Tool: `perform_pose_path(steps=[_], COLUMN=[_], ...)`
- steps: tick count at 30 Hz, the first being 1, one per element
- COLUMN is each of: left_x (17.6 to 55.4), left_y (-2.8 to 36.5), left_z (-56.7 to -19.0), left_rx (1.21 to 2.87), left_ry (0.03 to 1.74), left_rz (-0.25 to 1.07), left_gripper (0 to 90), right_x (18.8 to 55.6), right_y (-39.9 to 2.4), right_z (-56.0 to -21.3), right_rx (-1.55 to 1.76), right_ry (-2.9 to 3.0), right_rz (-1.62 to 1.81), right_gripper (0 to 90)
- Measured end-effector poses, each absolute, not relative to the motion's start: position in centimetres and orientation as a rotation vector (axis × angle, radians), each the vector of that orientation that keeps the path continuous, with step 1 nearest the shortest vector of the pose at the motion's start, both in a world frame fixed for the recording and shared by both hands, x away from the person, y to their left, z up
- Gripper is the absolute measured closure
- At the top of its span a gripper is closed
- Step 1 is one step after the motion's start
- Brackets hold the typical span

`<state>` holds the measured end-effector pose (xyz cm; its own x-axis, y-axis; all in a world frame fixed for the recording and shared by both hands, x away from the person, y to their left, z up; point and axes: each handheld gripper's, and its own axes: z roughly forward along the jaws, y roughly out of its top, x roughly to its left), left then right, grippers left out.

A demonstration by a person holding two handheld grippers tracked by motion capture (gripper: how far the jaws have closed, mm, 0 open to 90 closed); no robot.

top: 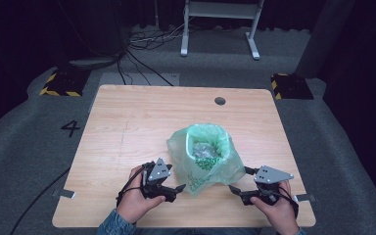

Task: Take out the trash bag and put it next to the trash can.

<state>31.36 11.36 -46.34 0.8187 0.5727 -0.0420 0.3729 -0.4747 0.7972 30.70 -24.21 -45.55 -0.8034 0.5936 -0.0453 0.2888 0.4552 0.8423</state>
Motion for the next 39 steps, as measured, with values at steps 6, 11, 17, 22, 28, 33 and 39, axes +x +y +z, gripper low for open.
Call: perform_pose_path(steps=[6,11,17,22,28,33,39], left_x=[31.7,32.0,31.2,30.1,28.8,27.8,29.1], left_y=[10.1,9.7,10.5,11.1,10.9,9.3,8.0], left_z=[-47.4,-47.5,-46.0,-45.4,-46.3,-47.5,-47.6], left_rx=[2.143,2.143,2.142,2.151,2.156,2.178,2.122], left_ry=[0.684,0.659,0.598,0.609,0.689,0.662,0.716], left_rz=[0.262,0.242,0.242,0.218,0.322,0.377,0.445], left_gripper=[21.1,51.5,89.7,86.8,22.8,17.7,23.3], right_x=[31.1,31.4,30.7,29.6,28.9,28.8,29.1], right_y=[-24.1,-23.9,-24.3,-25.1,-25.6,-25.3,-25.1], right_z=[-46.0,-46.1,-44.9,-43.7,-42.8,-42.8,-43.2], right_rx=[0.763,0.739,0.684,0.664,0.657,0.653,0.663], right_ry=[2.389,2.417,2.382,2.331,2.302,2.314,2.329], right_rz=[1.307,1.297,1.319,1.327,1.340,1.341,1.352], right_gripper=[46.5,79.3,88.8,90.0,90.0,90.0,90.0])
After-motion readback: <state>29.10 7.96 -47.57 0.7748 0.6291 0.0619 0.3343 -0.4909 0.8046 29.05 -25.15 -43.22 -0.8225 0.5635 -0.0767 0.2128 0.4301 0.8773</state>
